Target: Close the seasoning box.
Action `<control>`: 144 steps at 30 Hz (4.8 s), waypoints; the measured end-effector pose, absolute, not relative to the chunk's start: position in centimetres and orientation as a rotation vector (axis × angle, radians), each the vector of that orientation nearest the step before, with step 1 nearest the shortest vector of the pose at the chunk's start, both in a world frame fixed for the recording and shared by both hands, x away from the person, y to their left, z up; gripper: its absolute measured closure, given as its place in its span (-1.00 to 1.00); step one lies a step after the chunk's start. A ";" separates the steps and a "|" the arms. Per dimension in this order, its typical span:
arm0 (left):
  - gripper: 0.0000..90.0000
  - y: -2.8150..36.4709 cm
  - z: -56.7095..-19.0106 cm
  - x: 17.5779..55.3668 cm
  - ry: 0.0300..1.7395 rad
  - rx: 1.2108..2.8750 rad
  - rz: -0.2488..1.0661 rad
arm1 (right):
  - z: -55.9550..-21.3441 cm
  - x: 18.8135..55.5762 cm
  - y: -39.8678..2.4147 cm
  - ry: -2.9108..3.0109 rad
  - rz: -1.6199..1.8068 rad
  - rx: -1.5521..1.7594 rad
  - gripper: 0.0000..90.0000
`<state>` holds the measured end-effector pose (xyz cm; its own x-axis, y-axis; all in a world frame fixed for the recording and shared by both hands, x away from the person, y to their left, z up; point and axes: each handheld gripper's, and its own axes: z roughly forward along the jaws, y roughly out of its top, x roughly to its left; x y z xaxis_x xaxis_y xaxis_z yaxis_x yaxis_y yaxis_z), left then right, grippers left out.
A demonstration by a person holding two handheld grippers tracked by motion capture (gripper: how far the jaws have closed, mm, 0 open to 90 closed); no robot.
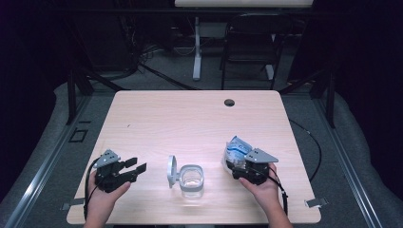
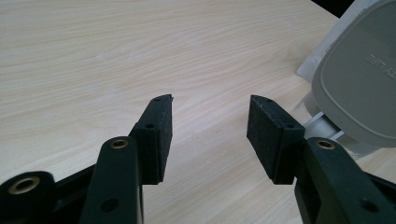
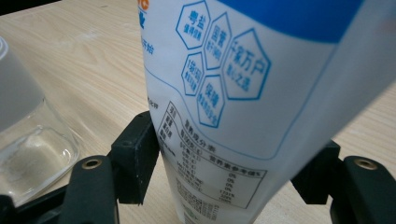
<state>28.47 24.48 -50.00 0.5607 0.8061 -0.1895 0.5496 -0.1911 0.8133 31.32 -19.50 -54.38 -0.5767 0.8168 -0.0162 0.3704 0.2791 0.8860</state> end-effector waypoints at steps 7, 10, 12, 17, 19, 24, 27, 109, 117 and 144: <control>0.13 24.5 -50.1 28.5 1.106 1.870 0.350 | -54.6 31.4 -19.3 2.094 1.214 1.050 -0.26; 0.13 24.5 -50.1 28.5 1.107 1.870 0.350 | -54.7 31.3 -19.2 2.088 1.214 1.043 -0.26; 0.13 24.5 -50.1 28.5 1.107 1.870 0.350 | -54.7 31.3 -19.2 2.089 1.207 1.040 -0.25; 0.13 24.5 -50.1 28.5 1.111 1.870 0.352 | -54.7 31.1 -19.1 2.100 1.180 1.003 -0.25; 0.13 24.5 -50.1 28.5 1.110 1.870 0.352 | -54.8 31.1 -19.1 2.097 1.189 1.004 -0.25; 0.13 24.6 -50.2 28.6 1.109 1.869 0.352 | -54.8 31.1 -19.1 2.102 1.191 1.004 -0.25; 0.13 24.6 -50.2 28.6 1.114 1.869 0.349 | -54.8 31.1 -19.2 2.115 1.183 0.998 -0.25; 0.13 25.1 -50.4 28.7 1.130 1.863 0.349 | -58.2 31.8 -17.1 2.056 1.122 1.106 -0.16; 0.13 25.1 -50.4 28.7 1.132 1.856 0.348 | -58.3 31.8 -17.2 2.066 1.123 1.083 -0.14; 0.13 25.5 -50.5 28.7 1.145 1.848 0.358 | -58.1 31.3 -17.0 2.071 1.072 0.997 -0.12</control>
